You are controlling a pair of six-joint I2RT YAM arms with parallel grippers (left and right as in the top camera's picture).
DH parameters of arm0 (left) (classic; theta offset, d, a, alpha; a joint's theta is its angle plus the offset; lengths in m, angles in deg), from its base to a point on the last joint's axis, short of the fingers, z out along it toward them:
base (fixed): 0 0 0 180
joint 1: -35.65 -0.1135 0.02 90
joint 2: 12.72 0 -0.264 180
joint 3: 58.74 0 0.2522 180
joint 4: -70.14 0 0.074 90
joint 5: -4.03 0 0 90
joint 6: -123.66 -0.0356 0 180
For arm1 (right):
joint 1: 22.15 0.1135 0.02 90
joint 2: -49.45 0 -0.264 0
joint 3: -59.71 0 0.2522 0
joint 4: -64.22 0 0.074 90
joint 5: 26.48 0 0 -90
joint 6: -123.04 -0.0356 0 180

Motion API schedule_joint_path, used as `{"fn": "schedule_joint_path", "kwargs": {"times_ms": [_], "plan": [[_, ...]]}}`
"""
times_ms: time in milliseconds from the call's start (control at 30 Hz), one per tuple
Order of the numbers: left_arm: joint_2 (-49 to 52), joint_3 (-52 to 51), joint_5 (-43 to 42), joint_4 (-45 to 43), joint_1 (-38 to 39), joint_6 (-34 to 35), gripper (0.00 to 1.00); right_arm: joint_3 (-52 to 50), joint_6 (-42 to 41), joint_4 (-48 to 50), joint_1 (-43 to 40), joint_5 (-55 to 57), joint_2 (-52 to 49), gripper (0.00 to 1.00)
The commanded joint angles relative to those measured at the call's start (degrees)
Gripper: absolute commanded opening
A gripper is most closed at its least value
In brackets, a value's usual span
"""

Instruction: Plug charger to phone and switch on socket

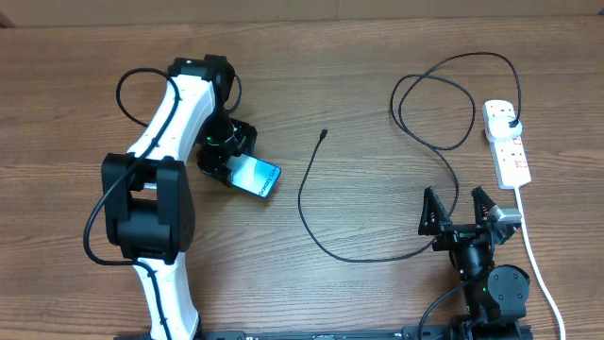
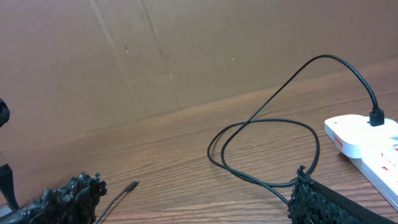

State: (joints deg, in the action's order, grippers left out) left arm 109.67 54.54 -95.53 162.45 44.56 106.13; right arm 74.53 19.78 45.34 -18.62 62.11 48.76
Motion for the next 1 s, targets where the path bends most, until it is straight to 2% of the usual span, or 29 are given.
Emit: {"fn": "schedule_joint_path", "kwargs": {"times_ms": [0, 267, 333, 400, 667, 867, 967], "plan": [[-0.6, 1.4, 5.7, -0.5, 1.0, 2.1, 0.57, -0.6, 0.2, 0.3, 0.5, 1.4, 0.5, 1.00], [-0.6, 1.4, 2.8, -1.8, 1.3, -1.8, 0.56, -0.6, -0.7, 0.4, 0.5, 0.7, 0.5, 1.00], [-0.6, 1.5, 2.4, -1.9, 1.3, -2.3, 0.55, -0.6, -4.6, 1.9, 0.5, -0.3, 0.5, 1.00], [-0.6, 1.7, 2.0, -2.1, 1.3, -3.4, 0.55, -0.6, -7.1, 4.0, 0.5, -2.3, 0.5, 1.00], [-0.6, 6.3, 2.7, 1.5, 1.3, -3.9, 0.54, 1.0, -7.2, 6.8, 0.5, -10.9, -3.5, 1.00], [-0.6, 11.9, 3.1, 5.7, 1.3, -5.2, 0.54, 8.4, -7.8, 6.8, 0.5, -15.2, -15.9, 1.00], [-0.6, 15.7, 3.1, 8.7, 1.3, -5.2, 0.55, 20.3, -7.8, 4.3, 0.5, -24.5, -33.4, 1.00]]}}
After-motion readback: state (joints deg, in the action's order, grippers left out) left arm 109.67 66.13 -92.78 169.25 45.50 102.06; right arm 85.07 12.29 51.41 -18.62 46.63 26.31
